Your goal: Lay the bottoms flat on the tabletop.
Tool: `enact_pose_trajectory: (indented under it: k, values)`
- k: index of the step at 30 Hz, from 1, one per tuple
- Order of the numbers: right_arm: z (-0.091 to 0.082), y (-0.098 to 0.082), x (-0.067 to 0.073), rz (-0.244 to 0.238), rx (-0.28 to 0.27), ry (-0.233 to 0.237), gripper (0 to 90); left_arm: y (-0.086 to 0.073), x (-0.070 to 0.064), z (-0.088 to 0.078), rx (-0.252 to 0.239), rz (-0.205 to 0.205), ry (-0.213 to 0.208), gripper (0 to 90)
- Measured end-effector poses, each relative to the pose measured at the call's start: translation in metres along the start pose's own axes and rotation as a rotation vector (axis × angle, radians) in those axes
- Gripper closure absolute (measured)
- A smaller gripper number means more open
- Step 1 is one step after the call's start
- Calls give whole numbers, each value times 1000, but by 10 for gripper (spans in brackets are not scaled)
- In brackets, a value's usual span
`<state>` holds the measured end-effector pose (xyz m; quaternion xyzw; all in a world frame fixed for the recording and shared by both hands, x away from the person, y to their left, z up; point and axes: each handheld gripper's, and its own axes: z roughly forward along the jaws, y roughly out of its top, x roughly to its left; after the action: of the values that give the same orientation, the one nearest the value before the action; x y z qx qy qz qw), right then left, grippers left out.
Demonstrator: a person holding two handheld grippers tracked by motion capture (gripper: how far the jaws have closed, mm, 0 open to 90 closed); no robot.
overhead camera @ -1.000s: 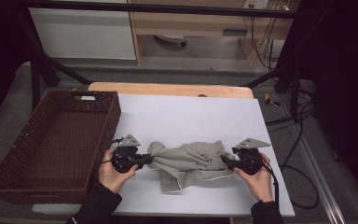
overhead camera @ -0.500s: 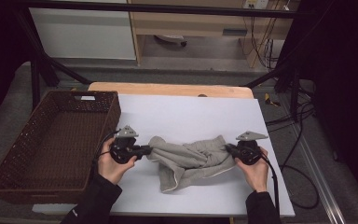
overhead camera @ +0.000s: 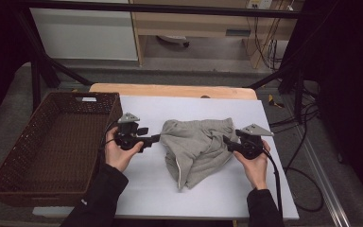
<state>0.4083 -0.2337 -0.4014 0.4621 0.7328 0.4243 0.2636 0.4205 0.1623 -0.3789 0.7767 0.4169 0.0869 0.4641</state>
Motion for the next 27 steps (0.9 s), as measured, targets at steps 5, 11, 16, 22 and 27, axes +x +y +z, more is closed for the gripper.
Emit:
enact_pose_trajectory:
  k: [5, 11, 16, 22, 27]
  values:
    - [-16, -12, 9, 12, 17, 47, 232, -20, -6, 2, 42, 5, -50, 81]
    - [-24, -29, 17, 3, 56, 73, 164, -33, -25, 11, 145, 62, -64, 30]
    - [-30, -40, 19, 21, 73, 84, 147, -43, -45, 17, 188, 116, -83, 140]
    - [-36, -48, 24, 30, 84, 101, 122, -46, -65, 18, 193, 134, -150, 274]
    - [-36, -52, 30, 14, 103, 115, 108, -52, -82, 27, 206, 168, -150, 389]
